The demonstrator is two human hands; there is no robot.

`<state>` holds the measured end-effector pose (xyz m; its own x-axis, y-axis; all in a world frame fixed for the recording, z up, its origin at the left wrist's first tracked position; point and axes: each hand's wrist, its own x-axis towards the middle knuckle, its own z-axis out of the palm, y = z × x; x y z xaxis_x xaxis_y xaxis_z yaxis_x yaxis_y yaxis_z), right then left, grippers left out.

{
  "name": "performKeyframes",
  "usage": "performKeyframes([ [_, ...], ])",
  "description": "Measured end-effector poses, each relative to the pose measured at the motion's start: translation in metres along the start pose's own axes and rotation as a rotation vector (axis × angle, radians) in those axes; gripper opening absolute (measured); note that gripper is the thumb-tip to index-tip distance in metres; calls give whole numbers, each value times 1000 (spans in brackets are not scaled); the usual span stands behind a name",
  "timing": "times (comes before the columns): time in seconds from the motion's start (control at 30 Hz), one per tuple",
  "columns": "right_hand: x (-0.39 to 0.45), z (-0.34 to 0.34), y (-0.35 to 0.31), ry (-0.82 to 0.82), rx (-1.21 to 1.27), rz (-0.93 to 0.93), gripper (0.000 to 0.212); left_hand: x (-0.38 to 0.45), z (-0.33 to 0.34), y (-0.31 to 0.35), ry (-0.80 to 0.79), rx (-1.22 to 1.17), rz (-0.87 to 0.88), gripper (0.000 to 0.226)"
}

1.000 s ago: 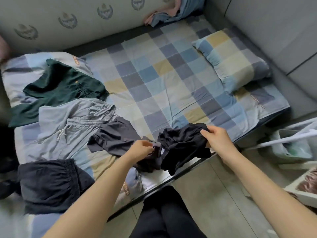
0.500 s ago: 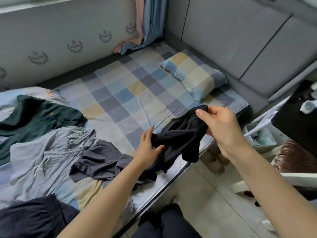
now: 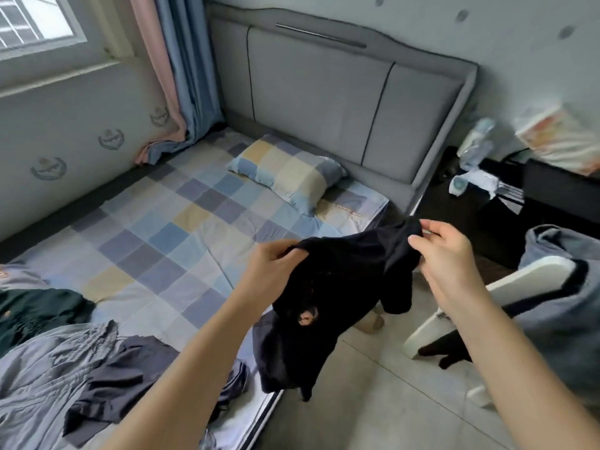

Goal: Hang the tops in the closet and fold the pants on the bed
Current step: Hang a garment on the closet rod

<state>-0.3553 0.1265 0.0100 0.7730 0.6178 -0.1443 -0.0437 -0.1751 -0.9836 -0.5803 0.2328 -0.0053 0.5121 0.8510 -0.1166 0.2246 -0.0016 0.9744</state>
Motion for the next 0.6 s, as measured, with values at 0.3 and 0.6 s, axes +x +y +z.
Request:
performKeyframes([
  [0.3, -41, -123, 51, -133, -615, 114, 43, -13, 159, 76, -155, -136, 2, 19],
  [0.6, -67, -225, 32, 55, -554, -335, 12, -52, 297, 106, -461, 198, 247, 15],
])
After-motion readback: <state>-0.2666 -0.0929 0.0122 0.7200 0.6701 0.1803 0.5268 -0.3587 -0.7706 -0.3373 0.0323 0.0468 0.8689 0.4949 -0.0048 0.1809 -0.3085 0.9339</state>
